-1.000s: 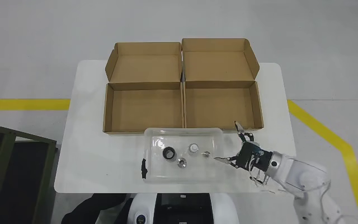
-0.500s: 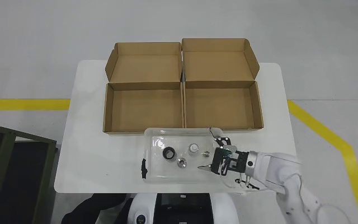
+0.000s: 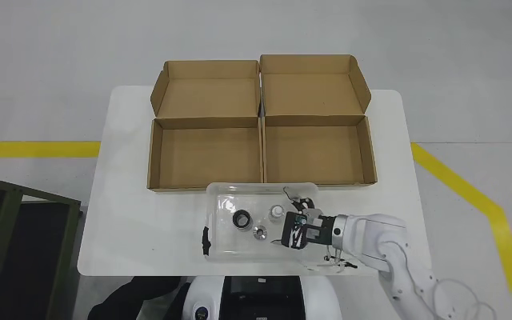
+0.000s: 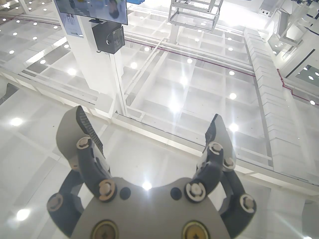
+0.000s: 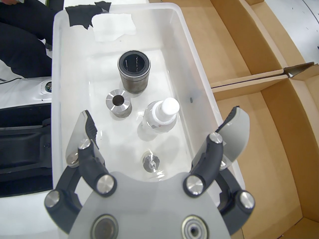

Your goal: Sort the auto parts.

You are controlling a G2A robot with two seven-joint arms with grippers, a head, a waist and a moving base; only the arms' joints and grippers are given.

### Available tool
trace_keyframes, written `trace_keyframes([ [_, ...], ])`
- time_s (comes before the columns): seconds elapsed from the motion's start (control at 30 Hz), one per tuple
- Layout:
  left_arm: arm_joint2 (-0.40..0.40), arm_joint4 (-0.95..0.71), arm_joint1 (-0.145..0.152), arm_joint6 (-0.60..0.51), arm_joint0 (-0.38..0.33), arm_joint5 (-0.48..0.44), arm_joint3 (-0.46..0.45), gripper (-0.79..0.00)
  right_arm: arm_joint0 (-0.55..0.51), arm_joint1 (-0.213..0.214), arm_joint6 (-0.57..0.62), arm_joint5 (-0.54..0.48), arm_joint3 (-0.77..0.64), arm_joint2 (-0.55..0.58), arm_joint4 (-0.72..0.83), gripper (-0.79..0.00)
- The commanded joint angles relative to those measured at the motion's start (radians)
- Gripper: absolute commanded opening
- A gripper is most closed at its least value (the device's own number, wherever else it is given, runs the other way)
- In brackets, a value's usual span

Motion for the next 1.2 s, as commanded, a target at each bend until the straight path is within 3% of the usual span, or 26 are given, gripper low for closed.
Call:
trace_keyframes([
  [0.0,0.0,0.0,0.0,0.0,0.0,0.0,0.0,0.0,0.009,0.0,0.013,0.009,0.011,-0.009,0.008,0.0],
  [0.33,0.0,0.0,0.0,0.0,0.0,0.0,0.0,0.0,0.036,0.001,0.066,0.044,0.046,-0.044,0.017,-0.018],
  [0.57,0.0,0.0,0.0,0.0,0.0,0.0,0.0,0.0,0.051,0.004,0.073,0.058,0.067,-0.053,0.022,-0.237],
  [0.9,0.0,0.0,0.0,0.0,0.0,0.0,0.0,0.0,0.063,0.009,0.07,0.071,0.085,-0.064,0.031,-0.406],
  [1.1,0.0,0.0,0.0,0.0,0.0,0.0,0.0,0.0,0.059,0.013,0.057,0.069,0.078,-0.064,0.041,-0.557],
  [1.17,0.0,0.0,0.0,0.0,0.0,0.0,0.0,0.0,0.054,0.016,0.053,0.064,0.07,-0.057,0.047,-0.69],
])
